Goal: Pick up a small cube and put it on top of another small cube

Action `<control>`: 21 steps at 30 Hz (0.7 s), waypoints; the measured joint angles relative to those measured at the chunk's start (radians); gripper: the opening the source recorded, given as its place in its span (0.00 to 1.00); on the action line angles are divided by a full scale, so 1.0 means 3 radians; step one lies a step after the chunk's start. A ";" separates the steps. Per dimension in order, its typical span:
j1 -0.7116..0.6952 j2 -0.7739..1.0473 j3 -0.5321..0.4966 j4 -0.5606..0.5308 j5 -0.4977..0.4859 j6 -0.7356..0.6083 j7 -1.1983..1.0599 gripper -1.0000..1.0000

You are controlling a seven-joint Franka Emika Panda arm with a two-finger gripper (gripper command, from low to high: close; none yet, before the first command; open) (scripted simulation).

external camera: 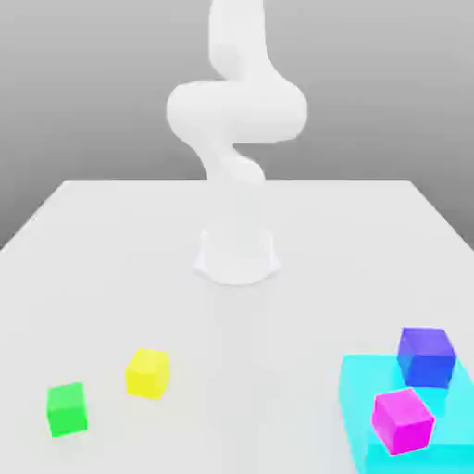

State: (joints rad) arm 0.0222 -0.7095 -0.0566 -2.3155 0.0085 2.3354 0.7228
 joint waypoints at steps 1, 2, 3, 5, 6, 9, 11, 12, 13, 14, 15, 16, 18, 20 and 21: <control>0.0029 0.0129 -0.0081 -0.0022 0.0017 0.0051 -0.0115 0.50; 0.0055 0.0253 -0.0160 -0.0044 0.0036 0.0100 -0.0226 0.50; 0.0081 0.0374 -0.0237 -0.0065 0.0057 0.0149 -0.0337 0.50; 0.0125 0.0613 -0.0388 -0.0106 0.0107 0.0244 -0.0563 0.50; 0.0147 0.0732 -0.0464 -0.0127 0.0135 0.0292 -0.0678 0.50; 0.0219 0.1087 -0.0701 -0.0189 0.0226 0.0434 -0.1026 0.50; 0.0241 0.1328 -0.0836 -0.0230 0.0314 0.0528 -0.1277 0.50; 0.0248 0.1450 -0.0898 -0.0251 0.0363 0.0574 -0.1406 0.50; 0.0255 0.1572 -0.0960 -0.0271 0.0411 0.0623 -0.1534 0.50; 0.0252 0.1696 -0.1013 -0.0291 0.0466 0.0667 -0.1668 0.50; 0.0247 0.1820 -0.1061 -0.0311 0.0521 0.0711 -0.1803 0.50; 0.0236 0.1944 -0.1104 -0.0331 0.0578 0.0756 -0.1938 0.50; 0.0168 0.2194 -0.1168 -0.0370 0.0690 0.0846 -0.2204 0.50; 0.0066 0.2441 -0.1185 -0.0410 0.0788 0.0934 -0.2462 0.50; 0.0040 0.2563 -0.1205 -0.0429 0.0830 0.0980 -0.2586 0.50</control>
State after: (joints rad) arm 0.0341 0.0595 -0.4179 -2.4443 0.2575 2.6292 -0.0531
